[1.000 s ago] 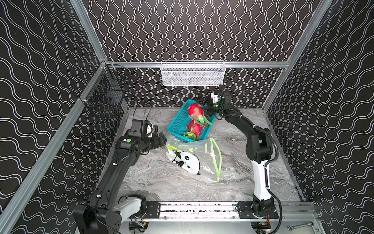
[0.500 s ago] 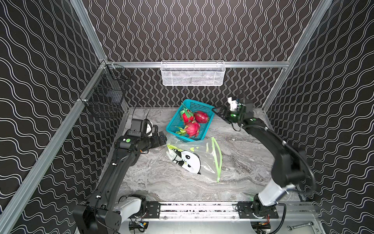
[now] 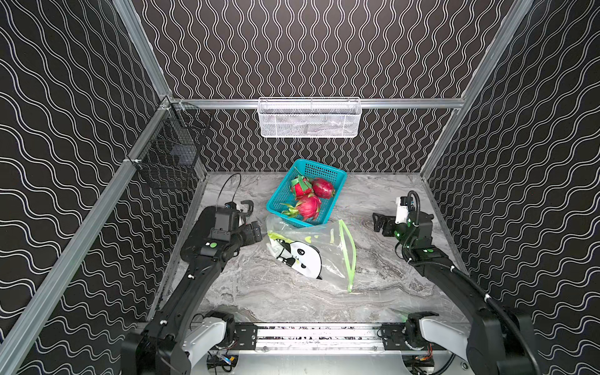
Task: Open the zip-top bag and take out the dragon fruit
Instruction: Reset both arms
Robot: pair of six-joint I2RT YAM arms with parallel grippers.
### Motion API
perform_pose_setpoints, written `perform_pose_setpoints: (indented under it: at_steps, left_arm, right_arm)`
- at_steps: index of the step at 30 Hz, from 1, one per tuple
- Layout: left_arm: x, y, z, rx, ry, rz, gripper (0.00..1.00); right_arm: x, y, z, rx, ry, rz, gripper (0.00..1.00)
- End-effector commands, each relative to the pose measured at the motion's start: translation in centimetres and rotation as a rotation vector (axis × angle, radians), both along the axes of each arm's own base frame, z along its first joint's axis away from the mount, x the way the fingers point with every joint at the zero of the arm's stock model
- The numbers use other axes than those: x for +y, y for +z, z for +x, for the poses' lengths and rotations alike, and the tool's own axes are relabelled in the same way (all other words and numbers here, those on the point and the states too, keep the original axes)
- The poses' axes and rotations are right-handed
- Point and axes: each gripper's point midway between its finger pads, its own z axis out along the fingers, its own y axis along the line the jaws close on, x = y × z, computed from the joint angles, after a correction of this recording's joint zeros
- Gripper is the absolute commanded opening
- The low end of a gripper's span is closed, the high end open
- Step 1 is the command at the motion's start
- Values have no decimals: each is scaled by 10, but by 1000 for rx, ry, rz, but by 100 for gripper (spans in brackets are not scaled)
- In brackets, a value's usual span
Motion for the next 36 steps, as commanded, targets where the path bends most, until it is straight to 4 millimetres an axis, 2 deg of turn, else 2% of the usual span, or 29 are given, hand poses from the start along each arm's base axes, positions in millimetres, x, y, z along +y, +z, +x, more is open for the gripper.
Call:
perform_pose_setpoints:
  at_steps: [1, 3, 8, 12, 15, 17, 22, 27, 30, 33, 36]
  left_arm:
    - [12, 13, 28, -120, -3, 168, 95]
    - [11, 9, 36, -126, -31, 232, 95]
    - [33, -11, 49, -143, 20, 384, 98]
    - [39, -25, 56, -210, 9, 428, 98]
    - [47, -27, 57, -353, 36, 408, 98]
    - [53, -40, 55, -383, 45, 384, 98]
    - [42, -66, 60, -376, -36, 379, 97]
    - [25, -66, 75, -437, -148, 395, 96]
    - [21, -78, 78, -443, -185, 383, 96]
    - [35, -90, 79, -434, -133, 350, 98]
    - [44, -92, 85, -423, -85, 351, 99]
  right_arm:
    - [-34, 7, 16, -92, -123, -88, 99]
    - [-43, -5, 20, -74, -123, -91, 100]
    - [-52, -36, 31, -37, -112, -84, 99]
    - [-50, -48, 30, -42, -81, -80, 100]
    - [-45, -54, 27, -59, -38, -84, 100]
    - [-39, -59, 24, -73, 0, -89, 100]
    - [-40, -54, 11, -142, 12, -65, 100]
    - [-38, -54, 4, -173, 31, -68, 100]
    - [-28, -55, -5, -216, 90, -71, 100]
    - [-30, -55, -4, -215, 86, -64, 100]
    - [-34, -54, -2, -222, 67, -50, 100]
